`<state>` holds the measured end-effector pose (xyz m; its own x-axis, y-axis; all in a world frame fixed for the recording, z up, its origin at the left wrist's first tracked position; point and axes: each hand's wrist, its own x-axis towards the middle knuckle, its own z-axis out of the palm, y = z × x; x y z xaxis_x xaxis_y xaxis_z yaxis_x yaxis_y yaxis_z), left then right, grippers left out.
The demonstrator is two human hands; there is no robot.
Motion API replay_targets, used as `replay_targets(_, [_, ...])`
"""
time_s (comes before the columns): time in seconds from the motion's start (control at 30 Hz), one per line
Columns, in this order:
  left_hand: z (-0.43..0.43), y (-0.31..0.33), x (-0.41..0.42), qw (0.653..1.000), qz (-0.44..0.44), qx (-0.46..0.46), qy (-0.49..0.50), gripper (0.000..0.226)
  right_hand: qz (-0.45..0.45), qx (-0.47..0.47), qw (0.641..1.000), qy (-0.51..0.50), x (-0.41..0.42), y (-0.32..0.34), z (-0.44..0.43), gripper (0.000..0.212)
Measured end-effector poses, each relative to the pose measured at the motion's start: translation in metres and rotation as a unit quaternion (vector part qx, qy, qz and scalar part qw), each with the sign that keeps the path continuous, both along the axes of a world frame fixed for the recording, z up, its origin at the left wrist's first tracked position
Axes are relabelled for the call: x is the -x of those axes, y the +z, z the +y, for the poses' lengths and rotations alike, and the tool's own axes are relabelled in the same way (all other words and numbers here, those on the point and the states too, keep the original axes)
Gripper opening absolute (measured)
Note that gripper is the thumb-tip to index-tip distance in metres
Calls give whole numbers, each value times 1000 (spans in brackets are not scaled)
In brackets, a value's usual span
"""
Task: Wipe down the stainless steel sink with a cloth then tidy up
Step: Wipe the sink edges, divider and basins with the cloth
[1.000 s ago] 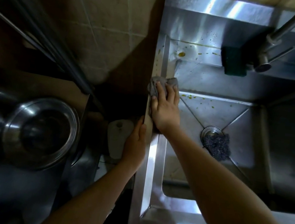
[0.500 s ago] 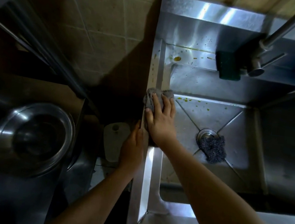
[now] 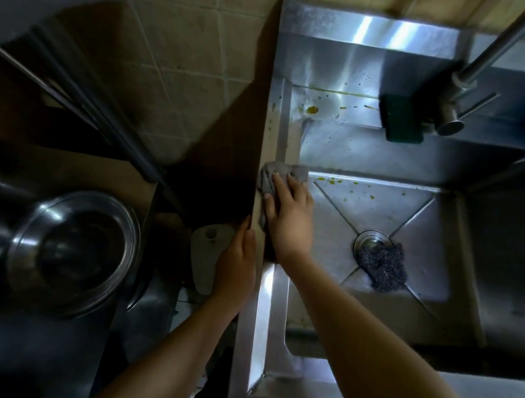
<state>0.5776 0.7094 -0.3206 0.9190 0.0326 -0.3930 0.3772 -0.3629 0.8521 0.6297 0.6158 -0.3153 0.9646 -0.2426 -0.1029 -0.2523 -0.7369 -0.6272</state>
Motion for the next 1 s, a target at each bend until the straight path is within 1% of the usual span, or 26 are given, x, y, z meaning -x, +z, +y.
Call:
replay_targets(0.07, [1, 2, 1, 1000, 6, 7, 3, 40, -5, -8, 1000, -8, 12, -2, 2, 42])
replay_targets(0.13, [3, 3, -1, 1000, 7, 17, 3, 38, -30, -41, 998, -24, 16, -1, 1, 38])
replay_targets(0.2, [5, 4, -4, 999, -7, 34, -6, 34, -60, -99, 992, -57, 11, 2, -4, 34])
replay_targets(0.3, [8, 9, -18, 999, -20, 25, 1, 25, -62, -197, 972, -111, -6, 7, -17, 30])
replay_targets(0.33, [7, 11, -25, 1000, -20, 15, 12, 27, -67, -213, 967, -119, -13, 7, -20, 30])
replay_targets(0.43, [-2, 15, -58, 999, -25, -18, 34, 34, -101, -220, 963, -119, -35, 13, -24, 29])
replay_targets(0.53, [-14, 16, -95, 999, -9, -43, 17, 38, -120, -198, 969, -89, -61, 20, -28, 32])
replay_targets(0.6, [-21, 15, -113, 999, 7, -53, -2, 41, -116, -159, 980, -33, -80, 17, -31, 36])
replay_targets(0.63, [-24, 14, -120, 999, 11, -52, -8, 42, -99, -118, 988, 3, -90, 11, -32, 40])
replay_targets(0.7, [-27, 8, -132, 999, 6, -51, -14, 42, -54, -9, 996, 67, -101, -5, -31, 53])
replay_targets(0.73, [-28, 4, -136, 999, 3, -50, -13, 42, -47, 40, 995, 83, -104, -13, -31, 59])
replay_targets(0.77, [-30, 2, -138, 999, 0, -44, -12, 42, -49, 67, 993, 88, -104, -19, -31, 62])
replay_targets(0.87, [-34, -4, -136, 999, -34, -34, 2, 41, -61, 76, 993, 73, -104, -22, -30, 63])
replay_targets(0.93, [-35, -4, -133, 997, -58, -55, -3, 41, -49, 69, 994, 62, -109, -19, -28, 66])
replay_targets(1.0, [-35, -4, -132, 995, -63, -76, -14, 41, -46, 71, 995, 60, -119, -16, -26, 68])
